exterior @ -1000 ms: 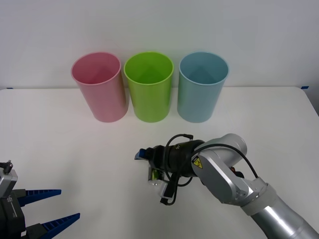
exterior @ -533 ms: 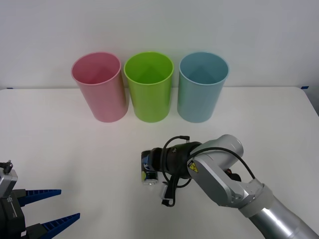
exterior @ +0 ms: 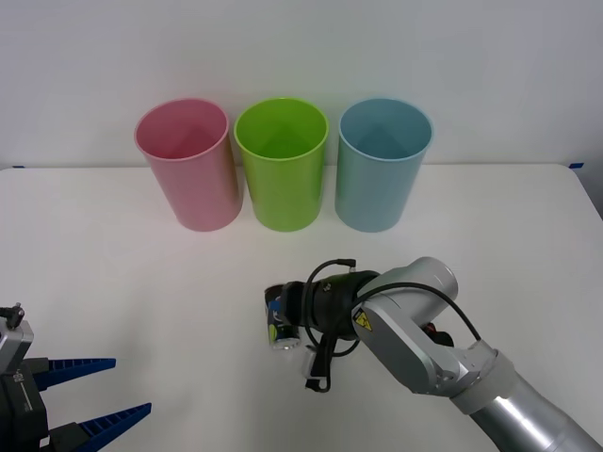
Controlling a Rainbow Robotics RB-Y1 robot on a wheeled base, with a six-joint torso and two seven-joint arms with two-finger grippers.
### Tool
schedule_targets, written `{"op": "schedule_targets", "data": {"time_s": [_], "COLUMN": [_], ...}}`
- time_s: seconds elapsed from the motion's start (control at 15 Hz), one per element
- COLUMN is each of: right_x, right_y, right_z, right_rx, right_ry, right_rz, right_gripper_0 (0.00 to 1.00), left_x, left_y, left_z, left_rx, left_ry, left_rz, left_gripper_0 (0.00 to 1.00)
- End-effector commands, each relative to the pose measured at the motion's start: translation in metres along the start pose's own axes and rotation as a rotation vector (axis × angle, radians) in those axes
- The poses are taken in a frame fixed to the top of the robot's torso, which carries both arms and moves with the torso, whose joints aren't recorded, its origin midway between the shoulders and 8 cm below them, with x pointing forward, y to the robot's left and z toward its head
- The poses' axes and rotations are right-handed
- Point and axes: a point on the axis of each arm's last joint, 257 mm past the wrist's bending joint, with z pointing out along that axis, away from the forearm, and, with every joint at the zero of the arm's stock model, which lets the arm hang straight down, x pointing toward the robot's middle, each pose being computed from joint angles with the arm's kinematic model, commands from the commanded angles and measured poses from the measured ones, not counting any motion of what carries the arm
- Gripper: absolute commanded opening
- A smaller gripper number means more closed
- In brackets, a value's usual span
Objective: Put cans in the blue bin and PET bottles in the pink bin and trash in the green bin.
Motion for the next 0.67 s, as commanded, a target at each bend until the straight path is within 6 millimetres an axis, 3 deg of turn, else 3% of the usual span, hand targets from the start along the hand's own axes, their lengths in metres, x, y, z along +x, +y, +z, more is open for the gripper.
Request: {"op": "schedule_targets", "data": {"time_s": [0.07,0.67], "right_x": [0.003,0.033], "right_y": [-0.004,-0.039], "right_z": [-0.004,-0.067], "right_rx": [0.033,0.299], "right_ry": [-0.008,-0.048], "right_rz": [0.037,0.227], "right_gripper_0": [0.00,0.00], "left_x": [0.000,0.000], "left_y": [0.000,0.000], "left_z": [0.000,0.000], "left_rx": [0.000,0.000], "left_ry": [0.000,0.000], "left_rz": [0.000,0.000], "left_gripper_0": [1.00,1.00]}}
